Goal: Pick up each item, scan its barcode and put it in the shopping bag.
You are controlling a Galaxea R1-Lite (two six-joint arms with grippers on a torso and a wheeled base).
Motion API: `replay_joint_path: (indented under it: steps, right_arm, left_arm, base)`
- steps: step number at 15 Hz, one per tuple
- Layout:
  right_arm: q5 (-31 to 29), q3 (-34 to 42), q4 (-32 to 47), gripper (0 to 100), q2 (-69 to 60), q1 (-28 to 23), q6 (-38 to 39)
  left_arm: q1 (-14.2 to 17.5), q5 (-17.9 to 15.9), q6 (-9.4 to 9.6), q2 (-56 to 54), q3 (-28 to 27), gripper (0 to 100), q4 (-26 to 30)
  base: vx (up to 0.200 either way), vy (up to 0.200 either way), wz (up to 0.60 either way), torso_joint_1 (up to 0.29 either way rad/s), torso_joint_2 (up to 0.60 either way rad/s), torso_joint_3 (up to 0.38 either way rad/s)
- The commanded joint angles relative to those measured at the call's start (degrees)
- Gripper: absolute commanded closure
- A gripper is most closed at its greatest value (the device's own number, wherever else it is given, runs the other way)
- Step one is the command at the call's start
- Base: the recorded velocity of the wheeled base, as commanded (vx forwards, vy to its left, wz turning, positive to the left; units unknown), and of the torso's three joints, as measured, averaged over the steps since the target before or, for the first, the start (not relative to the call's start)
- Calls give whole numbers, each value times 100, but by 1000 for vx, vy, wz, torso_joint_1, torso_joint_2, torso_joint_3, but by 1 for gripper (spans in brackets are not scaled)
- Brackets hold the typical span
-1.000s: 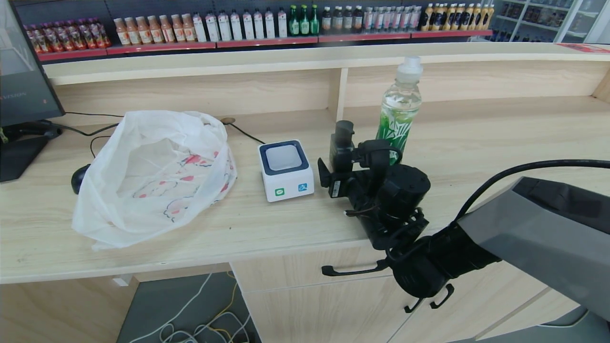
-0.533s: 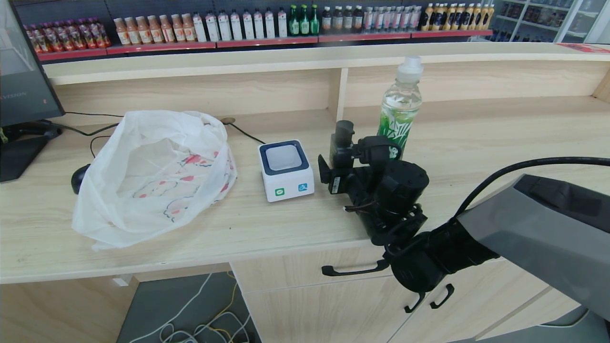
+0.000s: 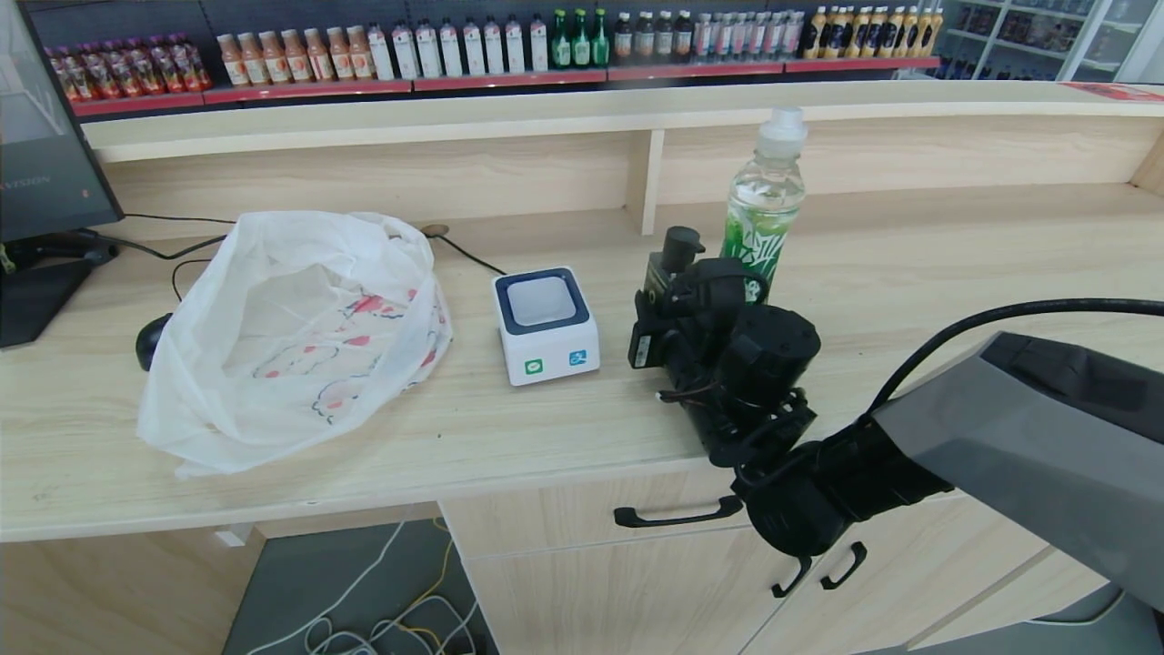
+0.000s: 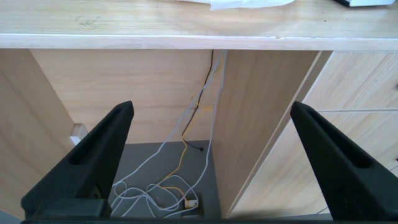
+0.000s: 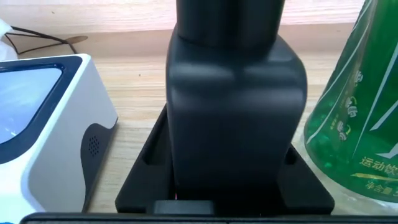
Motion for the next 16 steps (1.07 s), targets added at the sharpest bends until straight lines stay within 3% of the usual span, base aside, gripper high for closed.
replay_joint_path:
  steps: [1,9,16]
  right_arm:
    - [-8,21,-28,100,-77,1,-4]
    - [-26,100,-222,100,-376,36,-110]
    - [-333,1462,-1224,100,-1027,317,-338]
  left_arm:
    - [0,1,2,6,0,0,0]
    - [0,1,2,6,0,0,0]
    - [0,1,-7,6,0,0,0]
  base:
    - [0,0,0,0,0,0]
    - [0,0,0,0,0,0]
    - [0,0,0,0,0,0]
